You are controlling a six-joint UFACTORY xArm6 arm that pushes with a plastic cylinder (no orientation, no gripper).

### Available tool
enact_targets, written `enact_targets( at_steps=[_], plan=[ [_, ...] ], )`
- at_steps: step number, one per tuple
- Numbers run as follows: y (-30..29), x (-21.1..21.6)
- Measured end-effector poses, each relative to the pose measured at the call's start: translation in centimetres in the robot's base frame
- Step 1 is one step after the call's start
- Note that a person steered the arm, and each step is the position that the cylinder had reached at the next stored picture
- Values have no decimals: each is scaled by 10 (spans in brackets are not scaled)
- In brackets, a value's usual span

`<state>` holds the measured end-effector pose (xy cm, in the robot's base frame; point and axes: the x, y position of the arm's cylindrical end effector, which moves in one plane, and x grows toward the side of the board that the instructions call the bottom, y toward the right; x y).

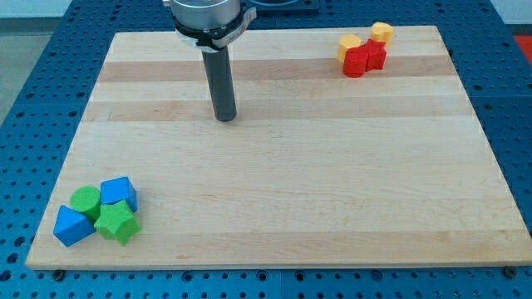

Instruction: Separate the blue blocks from the green blocks

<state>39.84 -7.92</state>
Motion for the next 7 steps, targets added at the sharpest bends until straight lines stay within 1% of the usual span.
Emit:
enact_targets(
  at_steps=[1, 2, 3, 4, 5, 6, 7],
  plan=[
    [0, 0],
    [-13, 0],
    [-78, 6],
    [-150, 21],
    [-181, 29],
    [-194, 35],
    [-226, 76]
  ],
)
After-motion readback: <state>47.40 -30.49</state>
